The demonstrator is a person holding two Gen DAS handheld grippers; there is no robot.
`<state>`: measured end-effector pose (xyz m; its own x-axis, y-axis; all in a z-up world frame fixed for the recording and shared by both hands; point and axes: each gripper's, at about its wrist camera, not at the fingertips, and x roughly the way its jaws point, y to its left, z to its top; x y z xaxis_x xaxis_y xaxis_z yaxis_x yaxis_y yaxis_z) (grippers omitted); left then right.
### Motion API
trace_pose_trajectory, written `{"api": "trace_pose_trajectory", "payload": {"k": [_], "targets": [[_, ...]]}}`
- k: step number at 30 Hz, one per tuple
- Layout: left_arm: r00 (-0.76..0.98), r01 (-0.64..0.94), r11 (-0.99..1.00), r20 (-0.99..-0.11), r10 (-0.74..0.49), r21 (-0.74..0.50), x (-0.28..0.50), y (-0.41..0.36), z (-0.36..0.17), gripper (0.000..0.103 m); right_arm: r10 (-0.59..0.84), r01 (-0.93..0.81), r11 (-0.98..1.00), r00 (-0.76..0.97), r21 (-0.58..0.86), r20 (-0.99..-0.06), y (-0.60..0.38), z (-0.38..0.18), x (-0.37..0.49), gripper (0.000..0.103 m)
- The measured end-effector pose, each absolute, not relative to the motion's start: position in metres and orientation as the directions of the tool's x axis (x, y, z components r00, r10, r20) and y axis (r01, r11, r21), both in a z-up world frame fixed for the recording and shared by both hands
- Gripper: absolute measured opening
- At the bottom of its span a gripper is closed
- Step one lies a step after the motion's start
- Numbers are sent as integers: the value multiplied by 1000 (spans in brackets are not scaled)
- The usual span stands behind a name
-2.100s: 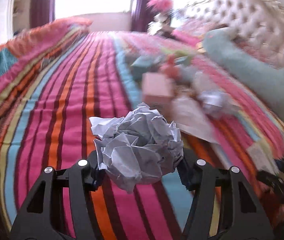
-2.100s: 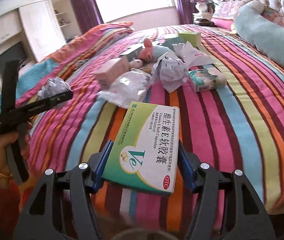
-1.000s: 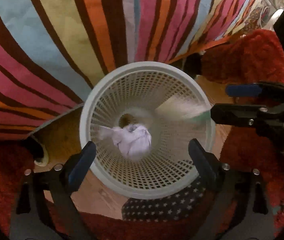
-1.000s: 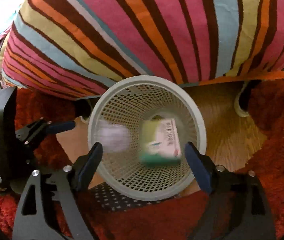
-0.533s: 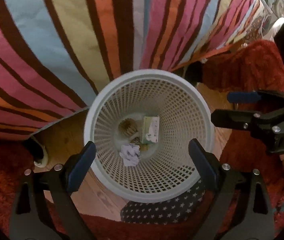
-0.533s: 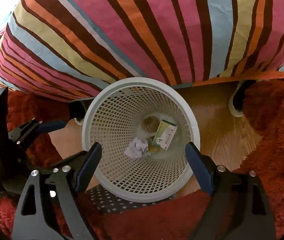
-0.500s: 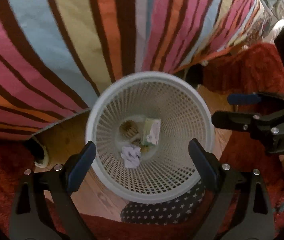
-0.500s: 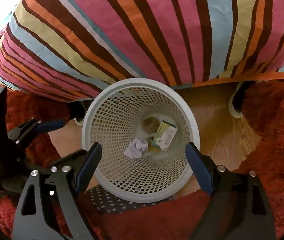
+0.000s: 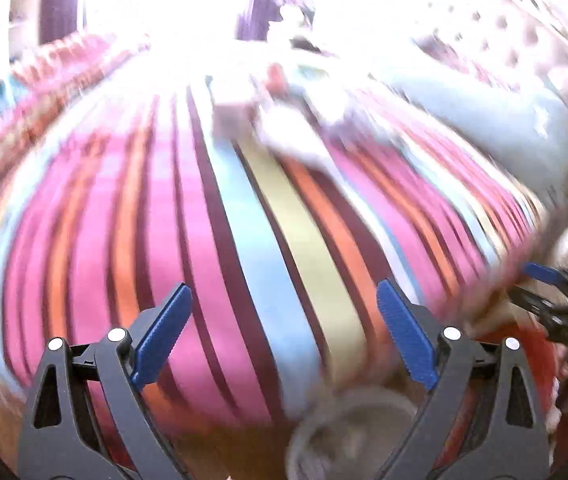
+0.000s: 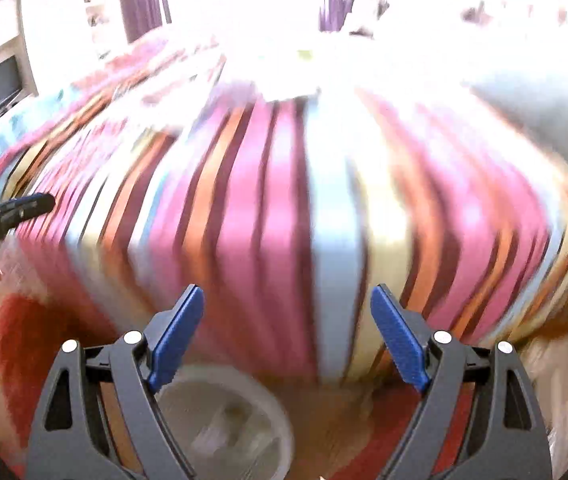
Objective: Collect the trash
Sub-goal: 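Grasp the pink box with the left tool while the right tool grasps the tissue pack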
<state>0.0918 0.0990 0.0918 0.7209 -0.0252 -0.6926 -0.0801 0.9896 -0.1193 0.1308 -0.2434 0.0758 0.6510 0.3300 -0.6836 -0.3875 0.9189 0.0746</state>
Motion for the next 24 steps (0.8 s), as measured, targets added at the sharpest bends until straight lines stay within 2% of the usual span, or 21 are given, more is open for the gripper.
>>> {"api": "trace_pose_trajectory", "payload": {"k": [4,10,13,24], "targets": [[752,-182,979,-655,77,-94,172,125,111,91,314,-365,930,715,50,-624,-227,97,191,81],[710,-231,953,-703,27,-196,264,149,98,91,294,-441,896,686,-59,-666,-175,83,278,81],[684,-245,952,-729,35,-184,286,153,87,91,279,-479,872,658,-102,-699,-159,72,311,81],[637,-246,957,-770,41,-153,343,164,70,91,278,-489,869,600,-69,-750,-138,62,364,81]]}}
